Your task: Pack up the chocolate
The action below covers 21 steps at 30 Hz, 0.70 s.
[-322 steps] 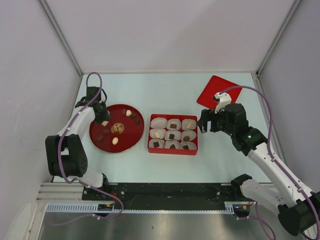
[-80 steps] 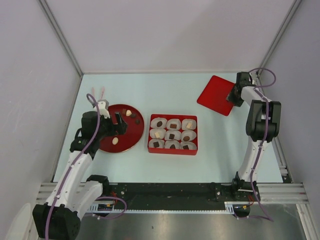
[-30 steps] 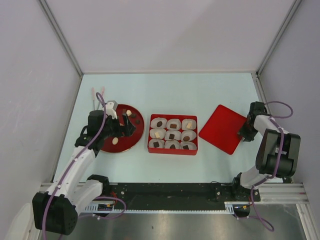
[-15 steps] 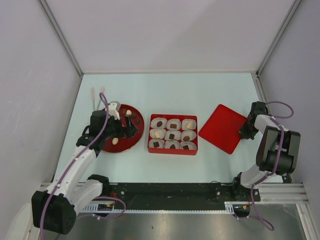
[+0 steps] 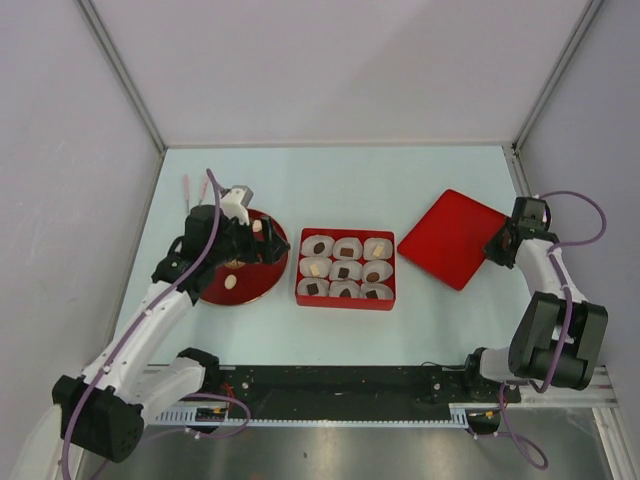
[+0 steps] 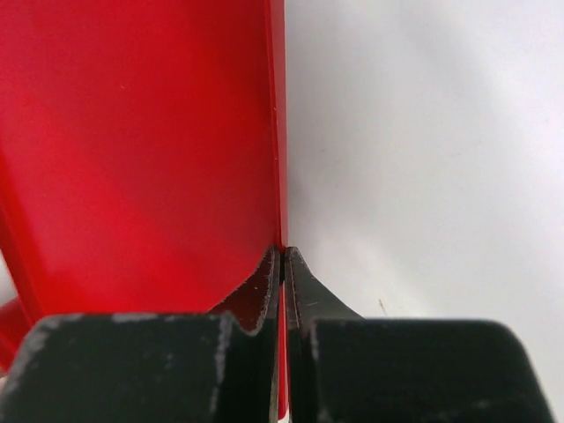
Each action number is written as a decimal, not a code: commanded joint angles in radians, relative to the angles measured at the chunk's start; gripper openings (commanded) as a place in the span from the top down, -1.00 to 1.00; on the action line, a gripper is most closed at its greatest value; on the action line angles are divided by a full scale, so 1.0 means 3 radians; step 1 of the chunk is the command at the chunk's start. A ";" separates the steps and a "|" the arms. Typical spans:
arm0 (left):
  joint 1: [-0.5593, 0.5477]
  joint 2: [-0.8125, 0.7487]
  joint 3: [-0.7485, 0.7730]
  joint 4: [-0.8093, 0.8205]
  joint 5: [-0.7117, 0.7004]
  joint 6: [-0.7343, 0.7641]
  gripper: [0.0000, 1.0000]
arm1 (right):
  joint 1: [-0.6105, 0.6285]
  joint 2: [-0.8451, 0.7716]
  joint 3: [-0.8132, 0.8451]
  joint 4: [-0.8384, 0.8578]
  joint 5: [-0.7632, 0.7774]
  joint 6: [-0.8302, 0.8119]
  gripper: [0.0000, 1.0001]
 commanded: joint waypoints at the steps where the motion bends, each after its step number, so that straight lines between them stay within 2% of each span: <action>1: -0.0157 0.0086 0.0235 0.0043 -0.0050 -0.0122 -1.00 | -0.0019 -0.0243 0.0039 0.0163 -0.0192 0.0085 1.00; 8: -0.0341 0.0250 0.0399 0.0094 -0.0117 -0.0168 -0.99 | -0.0030 -0.0565 0.0131 0.0133 -0.0427 0.0034 1.00; 12: -0.0484 0.0403 0.0547 0.0186 -0.0091 -0.0204 -1.00 | 0.0113 -0.0673 0.0259 0.0046 -0.0560 -0.0084 1.00; 21: -0.0806 0.0919 0.0900 0.0508 0.0067 -0.0428 -1.00 | 0.1049 -0.0934 0.0331 0.0071 -0.0560 0.0023 1.00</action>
